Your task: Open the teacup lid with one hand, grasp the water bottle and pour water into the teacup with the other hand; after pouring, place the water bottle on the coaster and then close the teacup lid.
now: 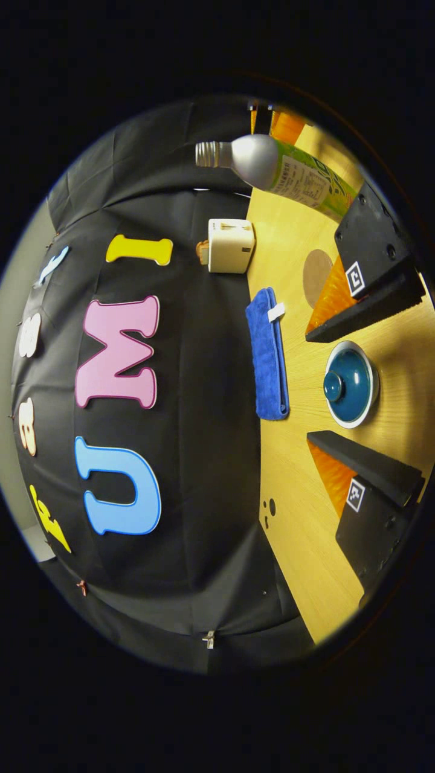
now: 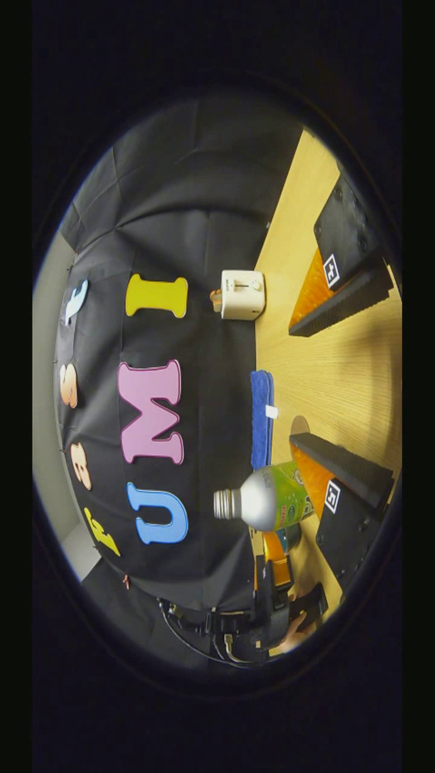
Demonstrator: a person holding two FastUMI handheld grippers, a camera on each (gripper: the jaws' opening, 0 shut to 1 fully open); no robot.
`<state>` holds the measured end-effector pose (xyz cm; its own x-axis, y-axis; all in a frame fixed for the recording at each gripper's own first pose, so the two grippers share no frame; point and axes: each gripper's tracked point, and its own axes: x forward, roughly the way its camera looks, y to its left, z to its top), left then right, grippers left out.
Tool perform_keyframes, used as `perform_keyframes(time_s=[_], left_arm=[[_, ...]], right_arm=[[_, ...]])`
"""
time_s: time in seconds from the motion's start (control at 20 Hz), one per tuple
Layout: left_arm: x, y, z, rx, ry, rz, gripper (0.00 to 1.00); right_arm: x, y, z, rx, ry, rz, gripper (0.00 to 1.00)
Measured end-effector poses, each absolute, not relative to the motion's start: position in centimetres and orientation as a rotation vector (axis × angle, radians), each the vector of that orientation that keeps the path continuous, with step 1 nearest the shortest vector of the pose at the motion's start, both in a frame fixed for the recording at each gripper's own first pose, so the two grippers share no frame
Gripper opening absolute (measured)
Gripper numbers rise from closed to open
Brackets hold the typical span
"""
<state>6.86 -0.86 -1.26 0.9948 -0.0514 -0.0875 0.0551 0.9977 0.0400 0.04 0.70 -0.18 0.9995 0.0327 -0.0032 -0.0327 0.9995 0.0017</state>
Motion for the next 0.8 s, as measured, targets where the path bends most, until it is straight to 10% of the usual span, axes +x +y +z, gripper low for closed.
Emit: perform_keyframes(time_s=[0.8], left_arm=[[9.0,-0.9,-3.1,0.084,0.213,-0.047,0.47]], right_arm=[[0.0,0.7,-0.1,0.001,0.004,0.038,0.99]])
